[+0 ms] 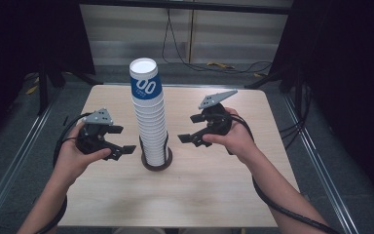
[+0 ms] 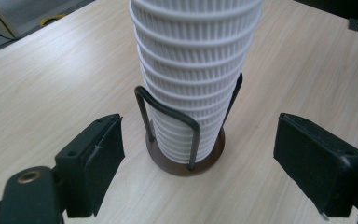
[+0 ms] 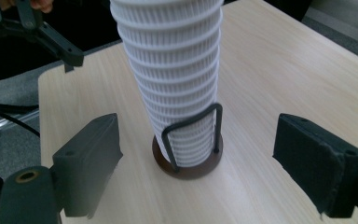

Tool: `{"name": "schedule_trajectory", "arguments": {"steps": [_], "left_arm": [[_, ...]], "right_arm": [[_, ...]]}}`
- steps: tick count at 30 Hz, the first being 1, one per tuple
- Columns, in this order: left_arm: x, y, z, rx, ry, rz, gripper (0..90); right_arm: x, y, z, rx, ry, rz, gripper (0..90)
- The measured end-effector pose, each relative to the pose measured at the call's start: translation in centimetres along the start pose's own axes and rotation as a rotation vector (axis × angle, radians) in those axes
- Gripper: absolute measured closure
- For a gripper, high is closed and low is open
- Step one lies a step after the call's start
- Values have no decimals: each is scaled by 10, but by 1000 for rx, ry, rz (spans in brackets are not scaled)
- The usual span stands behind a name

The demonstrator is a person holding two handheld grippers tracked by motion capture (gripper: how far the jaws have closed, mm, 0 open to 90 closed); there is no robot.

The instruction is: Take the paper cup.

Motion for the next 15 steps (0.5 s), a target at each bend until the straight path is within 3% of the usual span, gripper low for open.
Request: {"name": "schedule_trajectory", "arguments": {"steps": [3,10,15], "left_arm": [[-8,-1,1,2,10,9,158],[-27,-1,7,-11,23,-13,157],[-38,2,9,-19,22,-27,158]], "right_arm": [[-11,0,1,-3,12,7,139],[-43,3,7,30,20,51,139],[-59,3,9,29,24,69,139]]}}
Point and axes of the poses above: each handheld gripper's, and its own axes: z roughly backward along the jaws, x roughly out of its underside, y roughly to its right, the point moved 1 cm from there along -z, roughly forward along the jaws, and after that the axes turned 9 degrees about z, right-handed, at the moved point
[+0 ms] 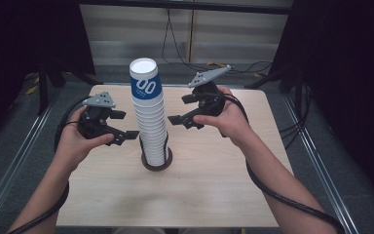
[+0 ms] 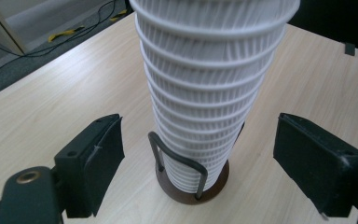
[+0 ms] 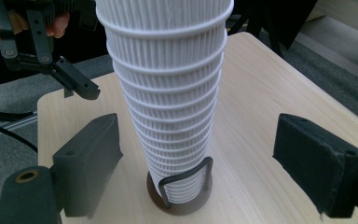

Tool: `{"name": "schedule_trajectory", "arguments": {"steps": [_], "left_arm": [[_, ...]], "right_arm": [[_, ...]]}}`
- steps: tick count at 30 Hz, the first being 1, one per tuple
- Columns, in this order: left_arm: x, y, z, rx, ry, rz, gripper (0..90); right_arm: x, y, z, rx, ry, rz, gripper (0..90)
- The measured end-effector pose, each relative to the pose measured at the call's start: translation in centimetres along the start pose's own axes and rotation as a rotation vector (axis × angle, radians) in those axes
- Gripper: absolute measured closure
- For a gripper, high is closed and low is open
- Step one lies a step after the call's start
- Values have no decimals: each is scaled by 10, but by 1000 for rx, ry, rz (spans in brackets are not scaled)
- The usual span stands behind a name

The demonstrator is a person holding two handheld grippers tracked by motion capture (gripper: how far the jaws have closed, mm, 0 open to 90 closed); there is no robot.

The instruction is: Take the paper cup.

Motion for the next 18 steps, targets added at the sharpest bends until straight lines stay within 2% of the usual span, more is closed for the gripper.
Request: {"name": "schedule_trajectory", "arguments": {"steps": [1,7,14,18], "left_arm": [[-3,0,1,-11,-16,-26,157],[-11,1,3,-4,9,-20,157],[-26,3,6,-2,32,-47,158],[-30,6,6,0,42,-47,158]], "right_arm": [[-2,0,0,4,2,6,139],[-13,3,0,-2,23,-5,138],[-32,2,-3,2,38,12,138],[-39,2,-6,6,37,23,135]]}}
Point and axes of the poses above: each handheld gripper's, and its own axes: z roughly backward along the jaws, x roughly out of its underside, y roughly to its right, the point moved 1 cm from there along -z, roughly forward along the jaws, and after that the axes turned 9 degrees about z, right-handed, at the moved point
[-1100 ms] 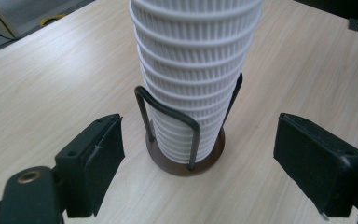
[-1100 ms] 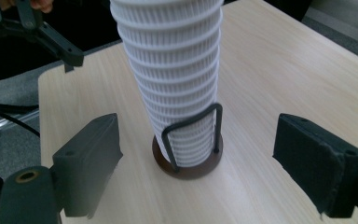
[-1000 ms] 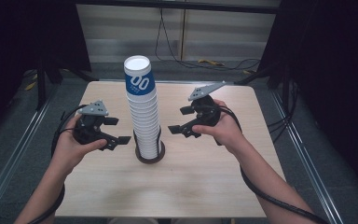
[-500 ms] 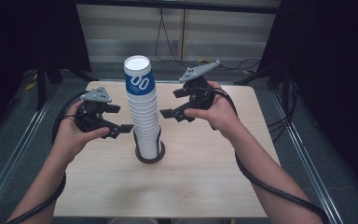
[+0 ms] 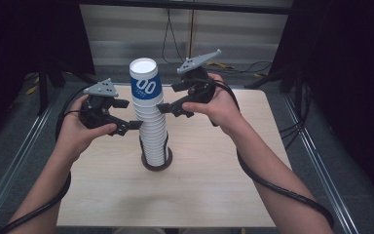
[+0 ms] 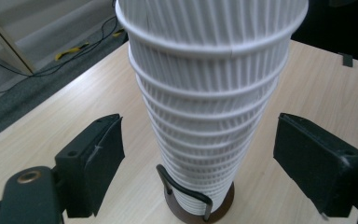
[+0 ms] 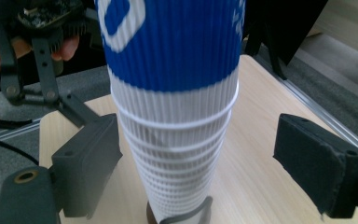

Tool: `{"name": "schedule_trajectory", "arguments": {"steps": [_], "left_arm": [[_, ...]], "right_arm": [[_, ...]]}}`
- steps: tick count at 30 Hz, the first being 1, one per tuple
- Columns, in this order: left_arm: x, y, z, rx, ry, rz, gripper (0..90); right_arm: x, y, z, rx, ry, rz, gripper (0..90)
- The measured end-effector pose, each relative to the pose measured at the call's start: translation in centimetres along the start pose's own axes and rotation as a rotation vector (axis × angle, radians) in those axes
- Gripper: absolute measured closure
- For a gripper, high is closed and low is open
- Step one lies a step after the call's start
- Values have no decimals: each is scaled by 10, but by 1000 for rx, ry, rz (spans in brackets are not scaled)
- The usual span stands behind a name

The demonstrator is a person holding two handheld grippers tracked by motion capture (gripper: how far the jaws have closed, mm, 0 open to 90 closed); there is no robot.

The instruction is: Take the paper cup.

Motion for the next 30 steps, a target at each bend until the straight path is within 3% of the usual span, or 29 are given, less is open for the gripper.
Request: {"name": "schedule_trajectory", "arguments": {"steps": [10,17,22,30], "left_arm": [[-3,1,-4,1,10,-3,158],[-2,0,-7,9,10,-4,159],[-4,3,-7,18,30,-15,161],[-7,4,-5,17,58,-20,157]], "right_arm": [[-14,0,-13,-1,1,1,121],[-20,-5,-21,-39,52,-2,123],[-27,-10,-30,-18,69,-1,135],[-29,-10,-27,5,89,12,186]]}}
Point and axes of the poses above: each handheld gripper's, and its own axes: z roughly backward along the jaws, x roughly out of its underside, y roughly to its right, the point moved 1 cm from there along -z, roughly forward along the jaws, and after that the axes turned 9 degrees about z, right-handed, at the moved point
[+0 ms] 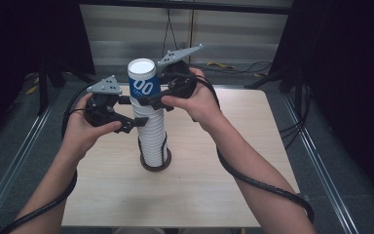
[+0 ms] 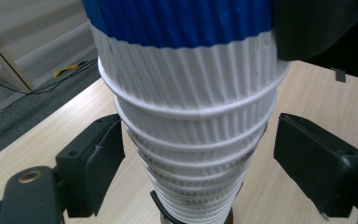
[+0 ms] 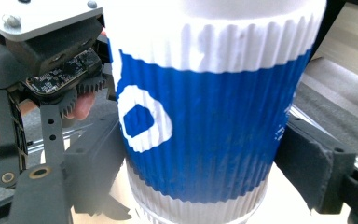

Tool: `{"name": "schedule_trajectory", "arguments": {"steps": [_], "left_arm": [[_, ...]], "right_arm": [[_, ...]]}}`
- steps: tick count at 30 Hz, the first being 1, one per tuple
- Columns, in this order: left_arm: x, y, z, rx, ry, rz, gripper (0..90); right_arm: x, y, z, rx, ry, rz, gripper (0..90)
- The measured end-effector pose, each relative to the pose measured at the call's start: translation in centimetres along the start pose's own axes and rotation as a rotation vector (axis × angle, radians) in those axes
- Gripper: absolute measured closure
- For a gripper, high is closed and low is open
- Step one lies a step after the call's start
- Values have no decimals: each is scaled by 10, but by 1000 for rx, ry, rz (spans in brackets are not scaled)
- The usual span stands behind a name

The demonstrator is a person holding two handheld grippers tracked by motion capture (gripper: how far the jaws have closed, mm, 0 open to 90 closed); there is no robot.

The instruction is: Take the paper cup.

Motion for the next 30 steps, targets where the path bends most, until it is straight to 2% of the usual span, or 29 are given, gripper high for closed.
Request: {"name": "schedule_trajectory", "arguments": {"steps": [5,9,10,12,13,24,25,28,30], "left_arm": [[-2,1,2,2,28,-4,158],[-4,1,-1,7,35,7,156],[-3,1,-3,-2,29,-12,154],[-3,2,-3,-4,29,-19,153],[-3,2,-3,-12,21,-44,157],[-1,1,-1,0,21,-28,180],[-1,0,0,0,21,-37,195],[1,0,1,7,28,-23,210],[1,-1,1,7,28,-32,211]], "right_arm": [[0,0,1,-1,0,-3,191],[0,-1,2,-4,-2,-2,192],[0,-1,2,-4,-1,1,192],[0,-1,2,-3,-1,0,193],[0,-1,2,-4,1,3,193],[1,-1,4,-7,7,1,196],[1,-1,5,-4,12,0,198],[1,0,5,-7,16,1,200],[0,0,6,-6,11,2,200]]}}
Point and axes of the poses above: each handheld gripper's, and its own axes: z roughly backward along the jaws, x roughly out of its underside, y roughly to its right, the point moved 1 cm from there along -z, roughly forward along the jaws, and after that the axes turned 9 degrees about z, right-handed, at the moved point
